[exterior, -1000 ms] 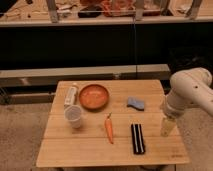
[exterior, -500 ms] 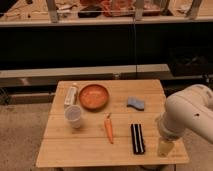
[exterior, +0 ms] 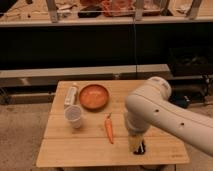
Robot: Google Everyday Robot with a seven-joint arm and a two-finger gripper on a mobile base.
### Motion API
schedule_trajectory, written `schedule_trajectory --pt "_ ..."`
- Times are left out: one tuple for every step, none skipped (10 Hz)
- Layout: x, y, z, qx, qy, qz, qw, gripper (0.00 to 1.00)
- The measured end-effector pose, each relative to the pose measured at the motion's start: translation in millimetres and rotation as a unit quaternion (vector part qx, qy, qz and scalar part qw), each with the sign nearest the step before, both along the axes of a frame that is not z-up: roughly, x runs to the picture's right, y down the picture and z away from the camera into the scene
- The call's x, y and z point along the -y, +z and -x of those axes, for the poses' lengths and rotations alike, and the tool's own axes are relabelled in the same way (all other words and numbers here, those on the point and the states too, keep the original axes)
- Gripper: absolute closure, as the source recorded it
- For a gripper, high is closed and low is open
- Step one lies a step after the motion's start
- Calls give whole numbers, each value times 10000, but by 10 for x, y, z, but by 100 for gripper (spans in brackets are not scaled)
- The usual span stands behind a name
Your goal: Move the arm in a circular motion
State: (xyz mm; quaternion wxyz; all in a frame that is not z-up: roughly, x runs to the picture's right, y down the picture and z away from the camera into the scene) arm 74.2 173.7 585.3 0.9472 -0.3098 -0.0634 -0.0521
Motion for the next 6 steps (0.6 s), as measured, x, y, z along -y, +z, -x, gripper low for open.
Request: schedule_trajectory --pt "127 50 291 252 -257 -51 9993 20" --pt "223 87 482 431 -453 -94 9980 20" --pt "338 142 647 592 -658 -144 9960 20" --pt "521 242 795 756 -921 -211 9926 20" --pt "697 340 884 877 -1090 -263 9898 20" --pt "823 419 939 956 -1186 -299 9879 20"
